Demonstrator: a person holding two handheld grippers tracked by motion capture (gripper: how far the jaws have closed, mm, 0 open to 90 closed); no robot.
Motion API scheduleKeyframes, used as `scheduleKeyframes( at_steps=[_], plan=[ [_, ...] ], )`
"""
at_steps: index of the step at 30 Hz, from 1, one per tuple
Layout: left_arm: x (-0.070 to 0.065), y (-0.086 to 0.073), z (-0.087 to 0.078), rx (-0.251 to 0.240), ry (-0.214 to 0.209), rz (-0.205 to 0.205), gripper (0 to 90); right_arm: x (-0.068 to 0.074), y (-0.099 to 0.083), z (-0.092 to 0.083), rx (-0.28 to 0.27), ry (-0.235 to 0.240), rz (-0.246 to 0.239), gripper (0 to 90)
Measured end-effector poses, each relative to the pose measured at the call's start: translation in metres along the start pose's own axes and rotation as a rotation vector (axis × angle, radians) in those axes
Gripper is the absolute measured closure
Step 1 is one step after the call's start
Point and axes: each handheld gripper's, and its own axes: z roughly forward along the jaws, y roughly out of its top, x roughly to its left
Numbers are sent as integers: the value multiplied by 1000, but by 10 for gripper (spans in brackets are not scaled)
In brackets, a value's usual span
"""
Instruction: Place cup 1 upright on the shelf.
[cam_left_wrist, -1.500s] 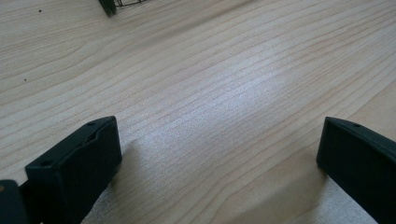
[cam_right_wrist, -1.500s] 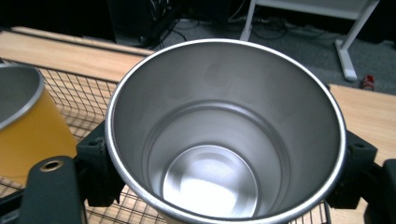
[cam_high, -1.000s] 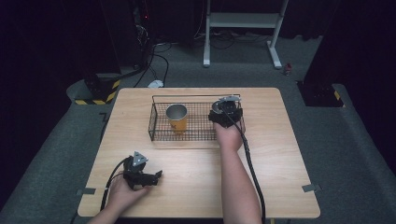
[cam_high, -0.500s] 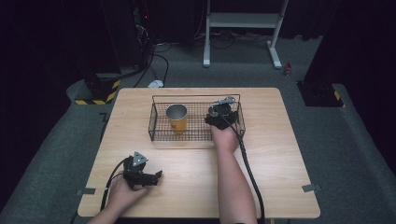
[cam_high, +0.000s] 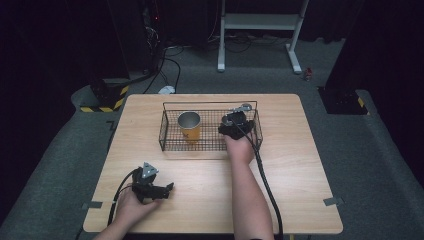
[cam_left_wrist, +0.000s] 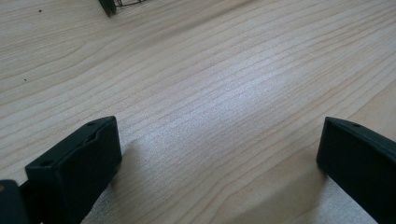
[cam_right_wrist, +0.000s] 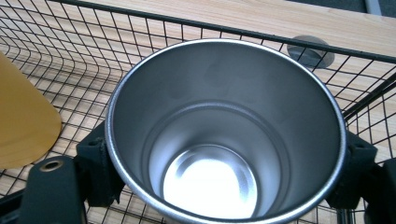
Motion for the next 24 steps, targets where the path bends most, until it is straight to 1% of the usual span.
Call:
scheduleKeyframes(
  at_steps=[3,6,9,13,15,18,20,24],
  plan=[
    [0,0,0,0,0,0,2,-2,0,0,8,9,0,185],
    [0,0,0,0,0,0,2,-3,0,0,20,18,9,185],
    [0,0,0,0,1,0,2,-3,0,0,38,27,20,185],
    [0,0,0,0,0,-1,2,-5,-1,1,66,36,19,184],
    [0,0,0,-1,-1,-1,2,-5,-1,1,71,39,15,185],
    [0,0,0,-1,-1,-1,2,-6,0,1,76,42,25,185],
    [0,0,0,0,-1,-1,2,-7,0,1,78,37,27,184],
    [0,0,0,0,-1,-1,2,-8,1,1,86,44,30,184]
  ],
)
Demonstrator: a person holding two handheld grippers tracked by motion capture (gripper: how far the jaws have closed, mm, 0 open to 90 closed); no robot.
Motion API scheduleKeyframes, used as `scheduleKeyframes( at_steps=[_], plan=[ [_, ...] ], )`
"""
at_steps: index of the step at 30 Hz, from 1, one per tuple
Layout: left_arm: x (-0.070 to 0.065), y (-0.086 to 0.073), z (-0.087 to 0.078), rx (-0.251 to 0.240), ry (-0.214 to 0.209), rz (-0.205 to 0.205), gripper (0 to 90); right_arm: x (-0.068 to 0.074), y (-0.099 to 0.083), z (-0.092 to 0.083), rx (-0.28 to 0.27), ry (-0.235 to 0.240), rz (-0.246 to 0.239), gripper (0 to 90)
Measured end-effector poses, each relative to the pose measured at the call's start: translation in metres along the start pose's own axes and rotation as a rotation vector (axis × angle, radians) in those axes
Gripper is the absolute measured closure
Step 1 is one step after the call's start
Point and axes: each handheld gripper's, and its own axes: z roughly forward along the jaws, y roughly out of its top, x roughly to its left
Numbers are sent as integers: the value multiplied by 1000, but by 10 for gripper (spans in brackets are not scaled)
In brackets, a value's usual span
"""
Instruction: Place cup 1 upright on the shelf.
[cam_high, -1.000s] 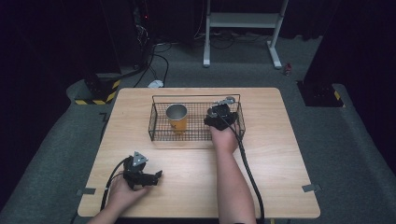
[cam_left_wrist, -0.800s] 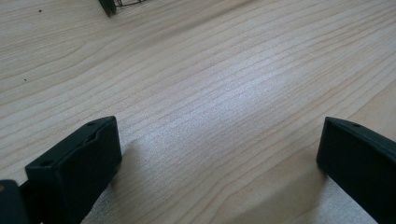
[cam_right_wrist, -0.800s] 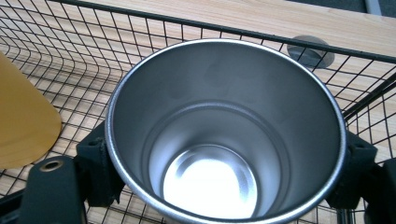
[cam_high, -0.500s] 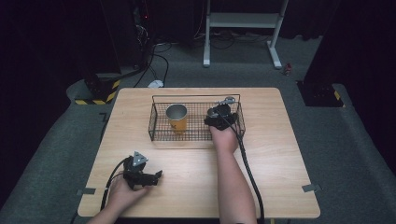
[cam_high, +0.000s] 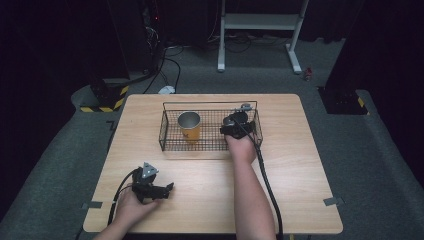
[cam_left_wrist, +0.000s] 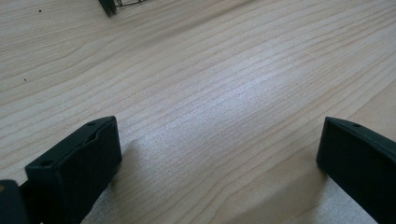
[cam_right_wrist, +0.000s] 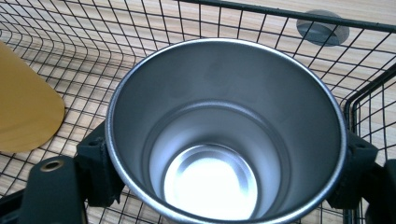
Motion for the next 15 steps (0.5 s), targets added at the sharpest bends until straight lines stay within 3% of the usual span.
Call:
scheduleKeyframes(
  at_steps=[15],
  plan=[
    [0,0,0,0,0,0,2,-1,-1,-2,18,-1,-17,180]
  ],
)
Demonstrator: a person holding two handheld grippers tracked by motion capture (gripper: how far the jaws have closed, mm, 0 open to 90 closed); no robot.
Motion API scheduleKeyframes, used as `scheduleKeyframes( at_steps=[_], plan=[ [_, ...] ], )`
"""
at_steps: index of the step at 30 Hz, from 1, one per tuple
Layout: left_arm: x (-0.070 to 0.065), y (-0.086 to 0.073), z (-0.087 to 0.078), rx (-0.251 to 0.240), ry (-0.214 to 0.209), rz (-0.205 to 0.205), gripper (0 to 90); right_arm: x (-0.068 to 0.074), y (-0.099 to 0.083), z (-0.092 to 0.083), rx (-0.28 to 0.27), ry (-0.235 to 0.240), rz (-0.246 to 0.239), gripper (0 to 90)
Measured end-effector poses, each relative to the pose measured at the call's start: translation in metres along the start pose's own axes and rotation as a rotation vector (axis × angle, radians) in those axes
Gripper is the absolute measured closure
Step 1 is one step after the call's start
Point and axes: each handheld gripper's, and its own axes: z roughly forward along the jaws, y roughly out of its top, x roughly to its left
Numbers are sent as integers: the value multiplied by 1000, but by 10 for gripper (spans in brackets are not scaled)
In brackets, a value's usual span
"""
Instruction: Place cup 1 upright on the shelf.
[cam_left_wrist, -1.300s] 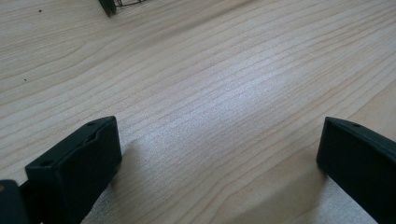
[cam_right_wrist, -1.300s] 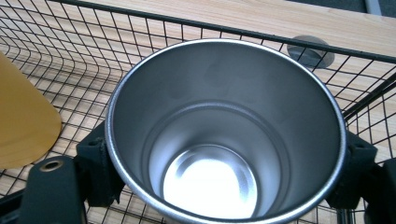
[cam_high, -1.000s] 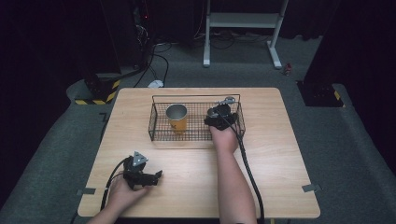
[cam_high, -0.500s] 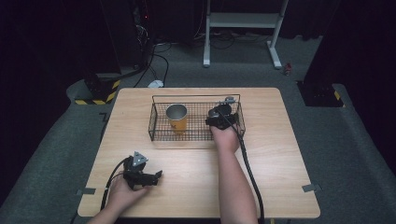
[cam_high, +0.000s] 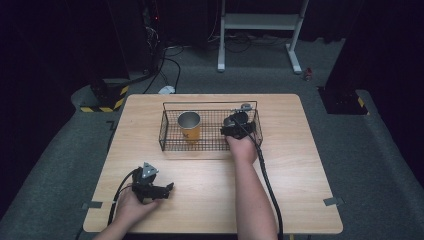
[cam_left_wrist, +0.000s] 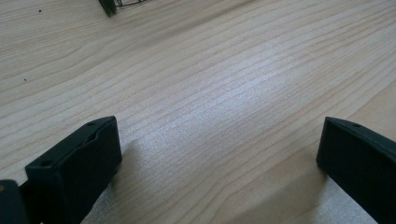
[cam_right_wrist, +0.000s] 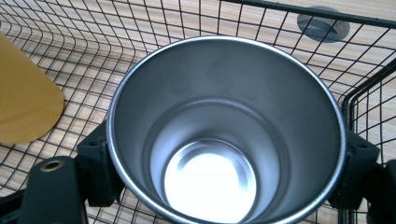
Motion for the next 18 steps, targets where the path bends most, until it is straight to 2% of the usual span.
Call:
scheduleKeyframes(
  at_steps=[10,18],
  plan=[
    [0,0,0,0,0,0,2,1,-1,1,8,-11,-6,109],
    [0,0,0,1,1,1,2,2,1,-4,-24,-18,-11,100]
  ],
)
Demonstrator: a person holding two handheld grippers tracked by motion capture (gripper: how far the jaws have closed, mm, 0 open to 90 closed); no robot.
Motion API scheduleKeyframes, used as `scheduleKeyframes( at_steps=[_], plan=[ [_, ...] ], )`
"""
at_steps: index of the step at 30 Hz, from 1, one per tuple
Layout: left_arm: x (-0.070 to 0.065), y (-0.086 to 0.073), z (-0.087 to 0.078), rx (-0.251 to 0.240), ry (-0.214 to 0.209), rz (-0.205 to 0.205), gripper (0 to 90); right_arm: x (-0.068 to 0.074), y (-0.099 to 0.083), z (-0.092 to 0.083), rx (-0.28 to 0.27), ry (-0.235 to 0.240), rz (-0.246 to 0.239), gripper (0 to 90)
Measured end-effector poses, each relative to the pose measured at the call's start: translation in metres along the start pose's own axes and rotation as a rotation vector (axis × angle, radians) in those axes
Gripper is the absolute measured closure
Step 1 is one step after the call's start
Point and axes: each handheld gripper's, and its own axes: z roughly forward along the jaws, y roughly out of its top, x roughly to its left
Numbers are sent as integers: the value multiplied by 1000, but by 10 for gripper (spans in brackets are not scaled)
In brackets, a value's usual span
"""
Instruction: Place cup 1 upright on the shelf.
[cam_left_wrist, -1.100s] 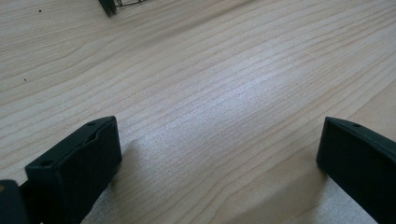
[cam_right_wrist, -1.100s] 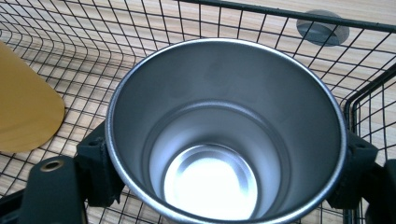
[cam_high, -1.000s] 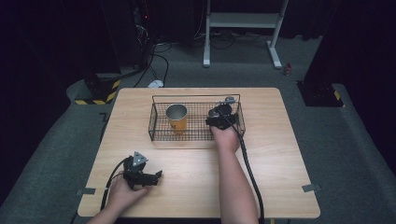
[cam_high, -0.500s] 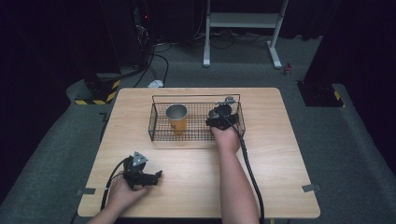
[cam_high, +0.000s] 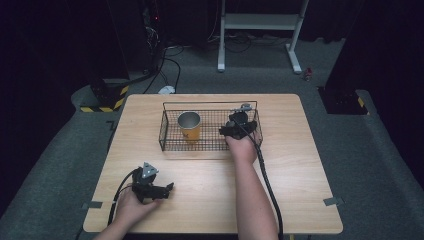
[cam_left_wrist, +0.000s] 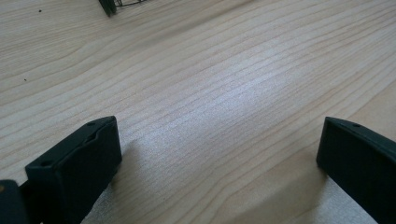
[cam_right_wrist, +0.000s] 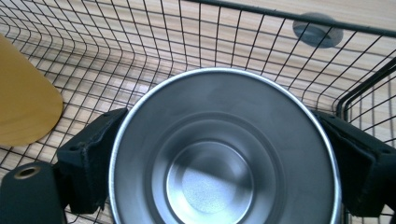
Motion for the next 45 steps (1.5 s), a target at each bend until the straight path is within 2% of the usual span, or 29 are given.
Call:
scheduleKeyframes(
  at_steps=[14,22,31,36,45],
  plan=[
    [0,0,0,0,1,0,2,-5,3,-30,-98,18,-3,101],
    [0,0,0,-2,2,-4,2,-10,-5,-48,-146,27,-25,115],
    [0,0,0,-3,9,-5,2,-19,-31,-70,-209,54,-36,128],
    [1,0,0,-4,14,-11,2,-22,-51,-86,-246,60,-65,131],
    [1,0,0,1,14,-6,2,-27,-85,-104,-268,84,-82,138]
  ],
)
